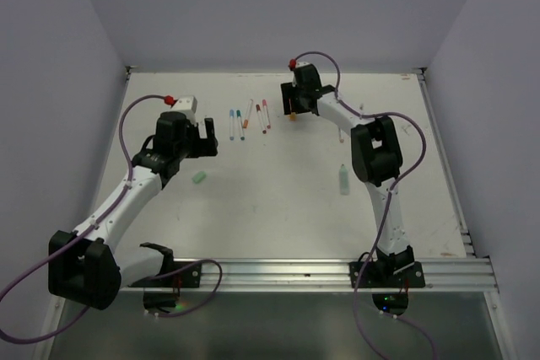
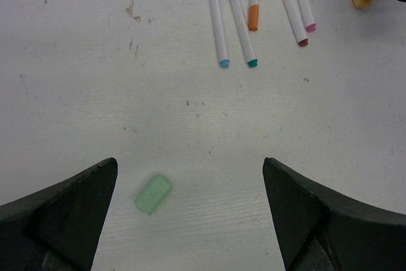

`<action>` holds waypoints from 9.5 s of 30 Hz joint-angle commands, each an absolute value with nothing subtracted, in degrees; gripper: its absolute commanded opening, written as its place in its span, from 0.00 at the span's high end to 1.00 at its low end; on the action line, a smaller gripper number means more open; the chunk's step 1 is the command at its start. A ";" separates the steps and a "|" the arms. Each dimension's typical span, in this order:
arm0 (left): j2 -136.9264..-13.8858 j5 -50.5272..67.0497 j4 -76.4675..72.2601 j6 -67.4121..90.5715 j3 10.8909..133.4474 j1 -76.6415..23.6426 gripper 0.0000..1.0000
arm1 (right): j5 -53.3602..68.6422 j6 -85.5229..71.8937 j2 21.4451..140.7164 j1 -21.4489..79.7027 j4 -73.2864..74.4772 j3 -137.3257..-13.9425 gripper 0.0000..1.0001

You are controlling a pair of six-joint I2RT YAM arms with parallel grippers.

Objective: Open the pen caps

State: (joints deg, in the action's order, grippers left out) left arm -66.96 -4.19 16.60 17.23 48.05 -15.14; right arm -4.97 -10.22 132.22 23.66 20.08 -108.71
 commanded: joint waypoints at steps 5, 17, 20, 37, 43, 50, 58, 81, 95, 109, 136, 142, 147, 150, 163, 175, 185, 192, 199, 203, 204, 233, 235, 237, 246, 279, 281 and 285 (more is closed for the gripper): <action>-66.88 -3.17 13.01 14.68 47.90 -14.85 0.00 | -5.54 -8.53 136.67 24.96 21.18 -113.21 0.39; -63.99 9.57 7.83 11.78 46.14 -14.94 0.00 | -3.35 -4.22 122.80 25.49 17.67 -93.09 0.97; -63.55 13.96 5.90 12.30 45.79 -15.29 0.00 | 0.25 -2.91 114.56 25.58 17.31 -86.41 1.00; -72.06 27.23 16.85 14.95 65.47 -16.35 0.03 | 34.71 23.45 89.22 30.50 35.86 -79.28 1.00; -78.22 40.04 26.61 13.36 72.16 -16.35 0.12 | 36.74 30.57 81.32 31.02 31.21 -74.45 1.00; -79.72 49.13 24.09 22.66 69.26 -16.35 0.18 | 33.85 35.85 77.87 32.69 24.17 -70.58 1.00; -78.66 52.47 17.49 29.62 68.38 -16.35 0.24 | 29.00 38.58 78.93 35.07 22.60 -70.67 1.00; -78.84 53.61 13.01 33.31 64.16 -16.44 0.61 | 26.98 41.13 78.66 37.09 17.05 -67.68 1.00; -78.14 53.17 9.24 33.93 61.79 -16.35 1.00 | 27.60 37.80 78.58 37.35 13.89 -66.27 0.99; -63.82 42.64 -20.02 39.54 45.37 -16.44 1.00 | 25.40 0.73 67.51 34.10 -5.26 -55.83 0.21; -57.66 22.68 -58.80 52.65 26.72 -24.87 0.99 | 22.41 -54.67 83.32 39.29 -67.84 -44.47 0.32; -56.78 20.93 -59.06 52.21 24.96 -25.05 0.99 | 21.27 -53.00 81.83 39.38 -70.49 -43.51 0.35; -56.07 20.56 -59.32 51.59 24.43 -25.14 0.99 | 21.27 -52.12 80.86 39.46 -69.96 -43.41 0.36; -56.95 21.97 -61.34 52.64 24.26 -25.05 0.98 | 21.45 -52.65 81.65 39.55 -70.66 -44.03 0.37; -59.94 24.61 -65.21 54.05 23.47 -26.01 0.96 | 21.62 -52.82 84.37 40.34 -72.16 -47.02 0.47; -59.33 25.31 -63.99 53.97 21.80 -26.63 0.91 | 22.50 -48.52 83.16 40.78 -72.52 -47.29 0.94; -55.19 24.61 -50.89 46.67 21.19 -26.46 0.63 | 23.55 -42.71 76.65 38.94 -63.47 -44.21 1.00; -54.59 27.23 -48.18 45.97 19.16 -25.32 0.13 | 29.41 -36.41 72.96 36.48 -51.26 -46.84 1.00; -53.00 36.73 -33.24 37.98 29.32 -16.80 0.07 | 39.72 -16.90 72.86 35.33 -15.24 -57.56 1.00; -55.63 43.05 -24.19 31.12 37.78 -15.29 0.09 | 45.16 -6.00 75.14 35.24 6.17 -65.63 1.00; -56.33 44.46 -23.56 29.81 39.18 -15.29 0.09 | 46.22 -2.06 75.76 35.24 9.02 -66.79 1.00; -67.41 52.65 -24.35 30.32 49.74 -23.55 0.32 | 54.40 13.71 87.19 35.68 31.20 -81.12 1.00; -68.11 51.95 -24.35 30.06 50.18 -24.34 0.34 | 54.75 13.71 87.45 35.77 31.11 -81.12 1.00; -68.64 51.68 -24.43 29.88 50.27 -25.05 0.38 | 54.76 13.71 87.54 35.77 31.20 -81.04 1.00; -68.73 51.24 -22.33 28.57 49.49 -25.49 0.54 | 55.28 13.54 87.10 35.77 30.41 -80.42 1.00; -61.61 39.74 -40.24 37.52 39.29 -26.37 1.00 | 57.92 -2.63 78.66 35.77 3.70 -63.02 0.65; -60.91 38.33 -43.31 39.10 37.71 -26.37 1.00 | 58.44 -4.12 78.40 35.77 0.71 -61.79 0.62; -61.00 37.70 -45.44 40.34 36.91 -26.37 1.00 | 59.85 -6.76 78.75 35.77 -3.59 -60.91 0.61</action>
State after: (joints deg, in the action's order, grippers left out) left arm -61.87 40.64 -38.28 37.98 37.50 -26.65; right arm 56.82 -2.68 80.42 35.83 4.10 -61.34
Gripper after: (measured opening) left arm 0.263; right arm 0.387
